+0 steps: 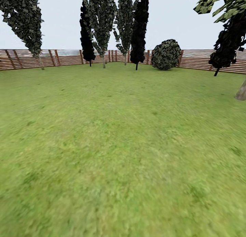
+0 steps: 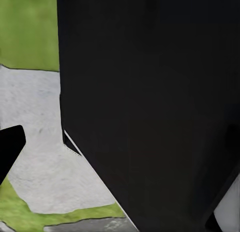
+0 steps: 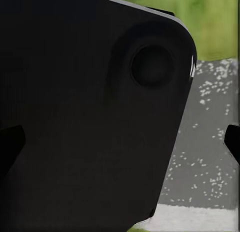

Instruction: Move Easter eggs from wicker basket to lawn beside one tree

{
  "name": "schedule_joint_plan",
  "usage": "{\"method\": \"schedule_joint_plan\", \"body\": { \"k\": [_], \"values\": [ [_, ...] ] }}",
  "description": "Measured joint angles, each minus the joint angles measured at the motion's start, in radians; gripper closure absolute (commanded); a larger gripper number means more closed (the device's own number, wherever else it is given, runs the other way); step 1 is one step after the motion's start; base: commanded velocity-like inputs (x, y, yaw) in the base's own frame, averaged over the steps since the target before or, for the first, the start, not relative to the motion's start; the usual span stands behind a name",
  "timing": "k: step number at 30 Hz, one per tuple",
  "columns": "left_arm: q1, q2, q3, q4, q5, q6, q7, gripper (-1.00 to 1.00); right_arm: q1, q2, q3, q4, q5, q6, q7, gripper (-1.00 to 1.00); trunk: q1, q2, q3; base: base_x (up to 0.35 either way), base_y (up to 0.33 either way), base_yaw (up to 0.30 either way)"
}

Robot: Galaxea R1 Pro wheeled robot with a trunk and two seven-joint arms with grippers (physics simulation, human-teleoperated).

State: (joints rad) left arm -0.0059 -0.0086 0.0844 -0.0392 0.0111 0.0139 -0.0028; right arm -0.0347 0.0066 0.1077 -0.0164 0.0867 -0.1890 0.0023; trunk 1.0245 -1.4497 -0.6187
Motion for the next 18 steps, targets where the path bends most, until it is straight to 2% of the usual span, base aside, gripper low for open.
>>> {"method": "schedule_joint_plan", "body": {
  "k": [18],
  "values": [
    [0.000, 0.000, 0.000, 0.000, 0.000, 0.000, 0.000, -1.00, 0.000, -0.003, -0.002, 0.005, -0.006, 0.000, 0.000, -1.00, 0.000, 0.000, 0.000, 0.331, 0.000, 0.000]
  ]
}}
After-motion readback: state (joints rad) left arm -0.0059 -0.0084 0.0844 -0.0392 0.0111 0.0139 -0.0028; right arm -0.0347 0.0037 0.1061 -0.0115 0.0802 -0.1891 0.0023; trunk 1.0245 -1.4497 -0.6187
